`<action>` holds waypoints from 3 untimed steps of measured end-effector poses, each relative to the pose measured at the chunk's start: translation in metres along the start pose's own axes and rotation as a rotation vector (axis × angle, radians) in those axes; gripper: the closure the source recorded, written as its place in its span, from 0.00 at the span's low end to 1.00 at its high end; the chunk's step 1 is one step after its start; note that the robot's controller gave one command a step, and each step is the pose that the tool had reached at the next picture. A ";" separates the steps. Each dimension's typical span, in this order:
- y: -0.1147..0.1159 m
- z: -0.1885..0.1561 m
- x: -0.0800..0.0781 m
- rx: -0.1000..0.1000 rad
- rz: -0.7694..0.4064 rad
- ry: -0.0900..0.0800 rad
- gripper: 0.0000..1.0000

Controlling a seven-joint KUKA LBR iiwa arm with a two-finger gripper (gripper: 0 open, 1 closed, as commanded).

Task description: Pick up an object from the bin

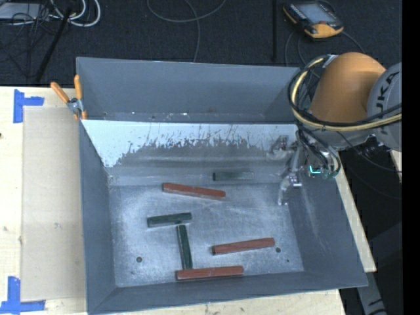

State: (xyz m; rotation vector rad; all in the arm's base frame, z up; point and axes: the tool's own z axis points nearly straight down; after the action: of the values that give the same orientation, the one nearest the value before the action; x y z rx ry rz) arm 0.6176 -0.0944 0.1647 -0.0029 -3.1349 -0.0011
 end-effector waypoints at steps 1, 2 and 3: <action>0.000 -0.003 -0.002 0.001 -0.002 -0.006 0.00; 0.005 0.015 0.012 0.003 -0.081 -0.015 0.00; 0.055 0.089 0.051 0.005 -0.404 -0.020 1.00</action>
Offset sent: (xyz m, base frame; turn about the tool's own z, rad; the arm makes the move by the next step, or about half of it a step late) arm -0.0746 0.0250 -0.0947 -0.3608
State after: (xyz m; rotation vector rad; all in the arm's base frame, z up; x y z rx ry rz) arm 0.5660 -0.0391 0.0756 0.6302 -3.0917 0.0054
